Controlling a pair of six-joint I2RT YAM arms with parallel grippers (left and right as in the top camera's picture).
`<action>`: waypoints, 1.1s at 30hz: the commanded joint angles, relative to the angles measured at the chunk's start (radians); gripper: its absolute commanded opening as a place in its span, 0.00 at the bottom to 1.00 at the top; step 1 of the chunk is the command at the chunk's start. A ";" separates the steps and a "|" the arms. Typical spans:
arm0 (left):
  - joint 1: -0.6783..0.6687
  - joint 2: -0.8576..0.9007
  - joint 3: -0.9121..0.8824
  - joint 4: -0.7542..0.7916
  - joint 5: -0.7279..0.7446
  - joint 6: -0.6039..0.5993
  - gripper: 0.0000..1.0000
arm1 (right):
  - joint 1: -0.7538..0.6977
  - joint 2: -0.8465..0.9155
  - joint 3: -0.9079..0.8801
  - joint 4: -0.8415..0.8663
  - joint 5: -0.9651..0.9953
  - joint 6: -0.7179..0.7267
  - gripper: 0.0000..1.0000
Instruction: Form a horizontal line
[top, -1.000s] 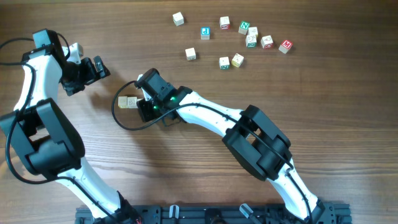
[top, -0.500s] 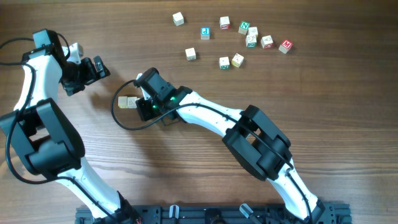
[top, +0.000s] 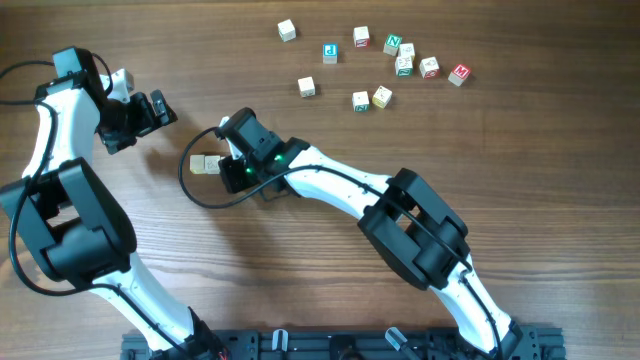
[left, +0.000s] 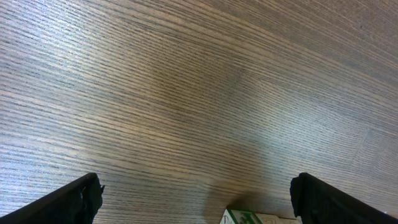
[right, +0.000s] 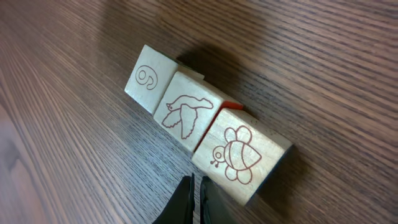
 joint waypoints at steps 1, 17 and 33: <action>0.000 0.006 0.010 0.000 0.005 0.001 1.00 | -0.006 0.025 -0.002 -0.002 -0.015 -0.015 0.06; 0.000 0.006 0.010 0.000 0.005 0.001 1.00 | -0.012 -0.084 -0.001 -0.209 0.225 0.072 0.04; 0.000 0.006 0.010 0.074 0.019 0.001 1.00 | -0.089 -0.079 -0.013 -0.170 0.149 0.146 0.04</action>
